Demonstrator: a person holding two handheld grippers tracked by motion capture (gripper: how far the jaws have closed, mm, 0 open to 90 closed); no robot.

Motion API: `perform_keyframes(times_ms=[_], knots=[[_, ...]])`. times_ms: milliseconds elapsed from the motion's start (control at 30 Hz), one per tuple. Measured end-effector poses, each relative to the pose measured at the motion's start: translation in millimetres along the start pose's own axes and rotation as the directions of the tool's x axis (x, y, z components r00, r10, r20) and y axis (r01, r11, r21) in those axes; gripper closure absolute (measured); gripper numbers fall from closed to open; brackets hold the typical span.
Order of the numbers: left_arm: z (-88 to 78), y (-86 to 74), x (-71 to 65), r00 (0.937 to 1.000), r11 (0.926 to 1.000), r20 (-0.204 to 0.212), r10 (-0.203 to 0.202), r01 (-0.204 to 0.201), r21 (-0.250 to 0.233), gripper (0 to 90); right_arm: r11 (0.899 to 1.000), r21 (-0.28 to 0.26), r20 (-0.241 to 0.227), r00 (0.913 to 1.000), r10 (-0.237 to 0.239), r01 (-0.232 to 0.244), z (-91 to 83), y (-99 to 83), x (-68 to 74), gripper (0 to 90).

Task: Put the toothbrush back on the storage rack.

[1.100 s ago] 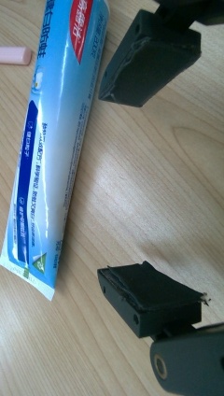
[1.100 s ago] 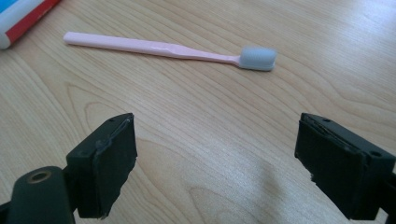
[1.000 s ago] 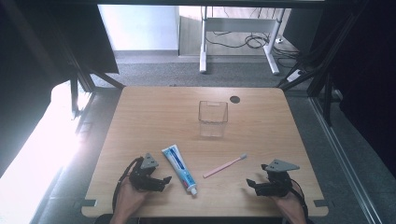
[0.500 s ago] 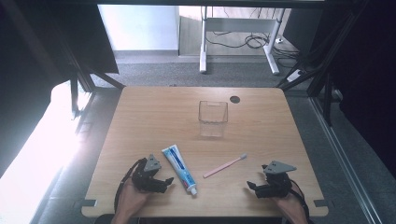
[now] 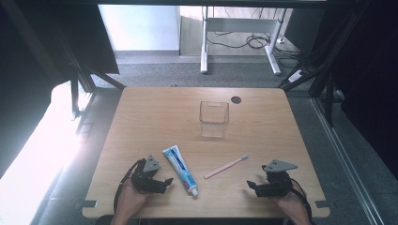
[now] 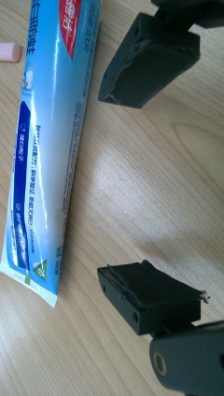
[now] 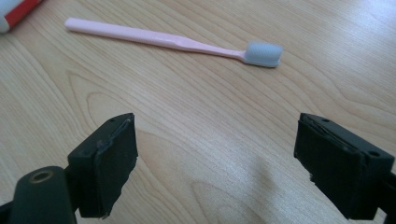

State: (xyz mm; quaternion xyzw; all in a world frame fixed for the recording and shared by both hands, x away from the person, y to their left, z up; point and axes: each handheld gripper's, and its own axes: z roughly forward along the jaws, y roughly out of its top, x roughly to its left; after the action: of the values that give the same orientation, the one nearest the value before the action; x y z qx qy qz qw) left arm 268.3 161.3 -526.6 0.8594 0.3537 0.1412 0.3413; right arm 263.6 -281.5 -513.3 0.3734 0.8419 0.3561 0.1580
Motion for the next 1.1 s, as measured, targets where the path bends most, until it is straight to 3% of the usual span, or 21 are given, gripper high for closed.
perform_keyframes(times_ms=[100, 233, 533, 733, 900, 1100], knots=[[-0.3, -0.1, 0.0, 1.0000, 1.0000, 0.000, -0.002, 0.002, -0.001, 14.5, 1.000, 0.015, 0.017, 0.9999, 0.003, -0.003, -0.5, 1.4, 0.6, 19.0], [0.1, -0.3, 0.3, 1.0000, 1.0000, 0.004, 0.000, 0.000, 0.004, 14.5, 1.000, 0.023, 0.010, 0.9999, 0.000, 0.000, -1.3, 3.4, 1.3, 33.7], [-1.0, -0.7, 2.4, 0.9996, 0.9999, 0.027, -0.012, 0.012, 0.013, 15.0, 0.999, 0.045, -0.063, 0.9979, -0.015, 0.018, 0.6, 8.6, 1.8, 62.3], [-0.8, 1.3, 1.6, 0.9982, 0.9989, 0.053, -0.028, 0.026, 0.039, 19.4, 0.999, 0.038, -0.078, 0.9964, -0.034, 0.037, -1.2, 15.8, 6.4, 81.5], [0.5, 1.2, 1.1, 0.9972, 0.9981, 0.068, -0.033, 0.029, 0.055, 19.4, 0.999, 0.032, -0.117, 0.9929, -0.021, 0.025, 2.6, 21.2, 6.0, 89.9], [-1.3, 1.2, 2.0, 0.9966, 0.9978, 0.059, -0.057, 0.054, 0.037, 17.4, 0.999, 0.035, -0.132, 0.9905, -0.036, 0.041, 8.8, 30.2, 10.3, 90.0]])
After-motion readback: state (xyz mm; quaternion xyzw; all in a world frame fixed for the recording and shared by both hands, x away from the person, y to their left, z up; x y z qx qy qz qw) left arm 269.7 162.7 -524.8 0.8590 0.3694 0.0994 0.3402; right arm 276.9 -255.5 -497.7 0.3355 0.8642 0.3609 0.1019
